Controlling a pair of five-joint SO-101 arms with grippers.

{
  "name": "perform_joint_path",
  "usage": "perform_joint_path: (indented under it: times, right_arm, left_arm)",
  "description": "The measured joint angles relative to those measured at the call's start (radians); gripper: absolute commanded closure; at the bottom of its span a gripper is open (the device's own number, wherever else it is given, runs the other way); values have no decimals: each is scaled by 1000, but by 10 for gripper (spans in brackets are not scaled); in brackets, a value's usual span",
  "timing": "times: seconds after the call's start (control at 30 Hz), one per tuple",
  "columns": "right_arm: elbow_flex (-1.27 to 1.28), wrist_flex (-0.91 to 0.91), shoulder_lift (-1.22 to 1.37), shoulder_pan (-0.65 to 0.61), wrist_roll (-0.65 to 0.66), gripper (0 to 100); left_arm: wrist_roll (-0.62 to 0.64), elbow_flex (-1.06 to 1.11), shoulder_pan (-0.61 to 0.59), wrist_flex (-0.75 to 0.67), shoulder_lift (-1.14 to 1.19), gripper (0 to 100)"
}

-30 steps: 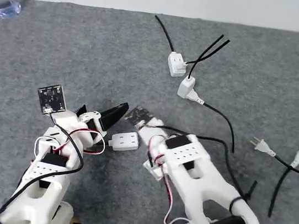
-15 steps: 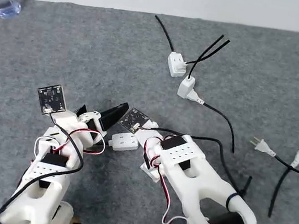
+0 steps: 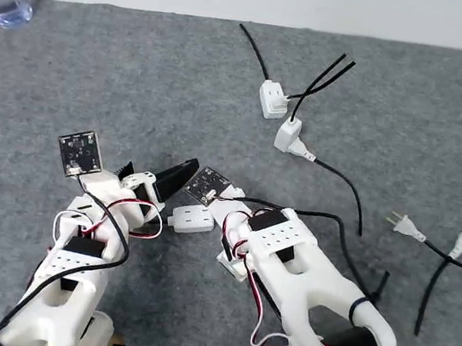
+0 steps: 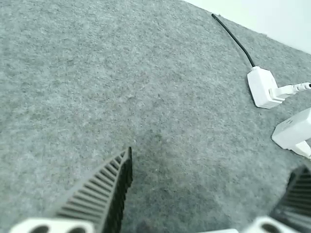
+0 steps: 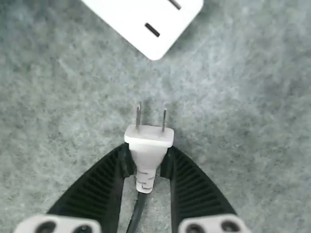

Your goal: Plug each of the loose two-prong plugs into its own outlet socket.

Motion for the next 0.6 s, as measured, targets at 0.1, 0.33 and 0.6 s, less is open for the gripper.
perform_joint_path:
  times: [0.1, 0.33, 0.6]
  right_arm:
    - [-2, 5, -6, 14, 8, 991]
    - [-2, 123, -175, 43, 25, 991]
    - [-160, 316, -255, -5, 55, 991]
  left_arm:
    - [0, 2, 12, 0, 0, 541]
    - [-2, 37, 114, -3, 0, 541]
    - [-2, 37, 129, -3, 0, 541]
